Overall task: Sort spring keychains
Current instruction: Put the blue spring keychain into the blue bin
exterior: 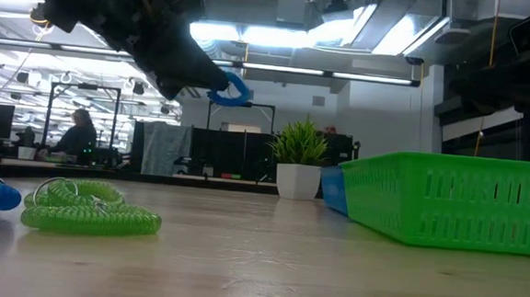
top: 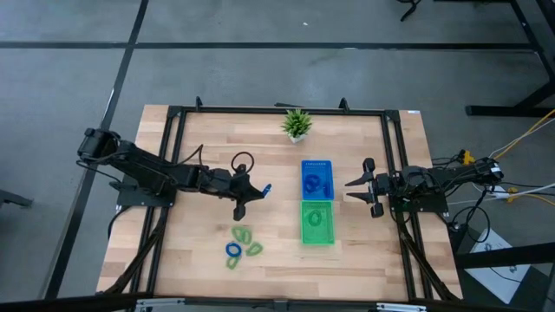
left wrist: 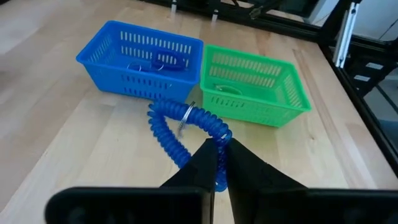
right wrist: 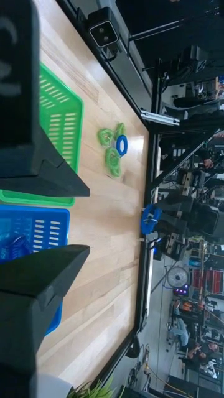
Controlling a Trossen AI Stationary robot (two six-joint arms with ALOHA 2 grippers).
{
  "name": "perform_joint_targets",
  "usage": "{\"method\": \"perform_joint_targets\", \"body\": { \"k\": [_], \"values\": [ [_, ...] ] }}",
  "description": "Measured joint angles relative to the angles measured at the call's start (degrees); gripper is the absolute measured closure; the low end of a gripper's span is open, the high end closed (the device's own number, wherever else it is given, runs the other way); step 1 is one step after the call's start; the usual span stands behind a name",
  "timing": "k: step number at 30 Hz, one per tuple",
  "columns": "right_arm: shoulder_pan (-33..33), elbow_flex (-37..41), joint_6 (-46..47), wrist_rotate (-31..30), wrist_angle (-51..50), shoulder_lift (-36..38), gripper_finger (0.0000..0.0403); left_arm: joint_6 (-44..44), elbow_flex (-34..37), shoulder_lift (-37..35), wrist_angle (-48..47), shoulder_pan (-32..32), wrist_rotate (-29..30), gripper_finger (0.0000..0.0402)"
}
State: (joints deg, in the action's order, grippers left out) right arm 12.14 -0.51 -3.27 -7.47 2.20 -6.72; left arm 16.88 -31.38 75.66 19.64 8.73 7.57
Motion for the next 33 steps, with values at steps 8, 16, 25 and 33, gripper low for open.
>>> {"method": "perform_joint_targets", "body": {
  "k": [8,16,25,33],
  "values": [
    [0.0,0.0,0.0,0.0,0.0,0.0,0.0267,-0.8,-1.3,0.0,0.4,0.0,0.0,0.0384],
    [0.0,0.0,0.0,0.0,0.0,0.0,0.0267,-4.0,-3.4,0.0,0.3,0.0,-0.2,0.0384],
    [0.0,0.0,0.0,0.0,0.0,0.0,0.0267,-5.3,-4.0,0.0,0.3,0.0,-0.4,0.0384],
    [0.0,0.0,0.0,0.0,0.0,0.0,0.0267,-5.3,-4.0,0.0,0.3,0.0,-0.4,0.0384]
  ]
}}
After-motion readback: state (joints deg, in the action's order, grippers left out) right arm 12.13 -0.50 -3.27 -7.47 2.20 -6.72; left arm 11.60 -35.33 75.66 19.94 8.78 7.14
